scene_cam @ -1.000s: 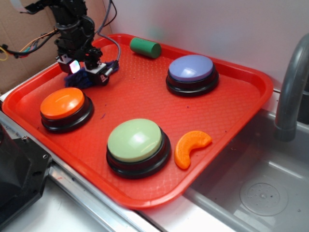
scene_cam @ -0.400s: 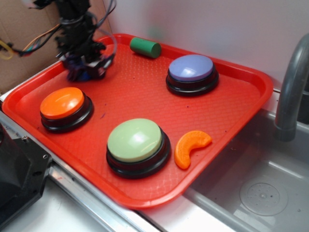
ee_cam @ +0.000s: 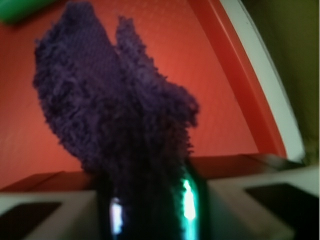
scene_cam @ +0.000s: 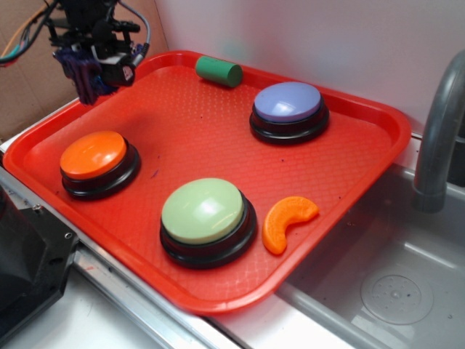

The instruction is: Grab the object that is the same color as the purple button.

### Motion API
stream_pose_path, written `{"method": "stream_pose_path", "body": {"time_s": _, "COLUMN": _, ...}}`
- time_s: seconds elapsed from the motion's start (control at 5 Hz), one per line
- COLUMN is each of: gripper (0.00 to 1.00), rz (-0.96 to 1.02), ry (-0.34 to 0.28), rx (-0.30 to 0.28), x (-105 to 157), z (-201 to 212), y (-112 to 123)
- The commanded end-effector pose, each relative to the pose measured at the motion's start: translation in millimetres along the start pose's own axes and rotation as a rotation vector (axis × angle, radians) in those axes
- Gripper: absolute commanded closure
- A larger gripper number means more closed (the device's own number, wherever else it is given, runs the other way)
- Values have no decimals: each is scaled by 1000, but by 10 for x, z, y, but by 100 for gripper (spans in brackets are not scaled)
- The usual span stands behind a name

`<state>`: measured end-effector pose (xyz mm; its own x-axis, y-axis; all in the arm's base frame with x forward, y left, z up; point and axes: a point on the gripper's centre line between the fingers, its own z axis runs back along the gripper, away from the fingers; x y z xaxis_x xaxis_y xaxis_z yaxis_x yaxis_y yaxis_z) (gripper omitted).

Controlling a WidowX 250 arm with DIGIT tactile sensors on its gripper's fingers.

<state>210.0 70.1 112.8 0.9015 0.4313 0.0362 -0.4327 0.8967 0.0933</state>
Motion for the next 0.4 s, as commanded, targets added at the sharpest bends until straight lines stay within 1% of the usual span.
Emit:
{"method": "stream_pose_path", "body": {"time_s": 0.0, "gripper": 100, "rz": -118, "ry": -172, "rx": -97, "x": -180, "z": 1176, "y": -376}}
{"method": "stream_pose_path", "body": {"time_s": 0.2, "gripper": 100, "rz": -134, "ry": -164, "rx": -77, "x": -221, "z": 1221, "y": -395}}
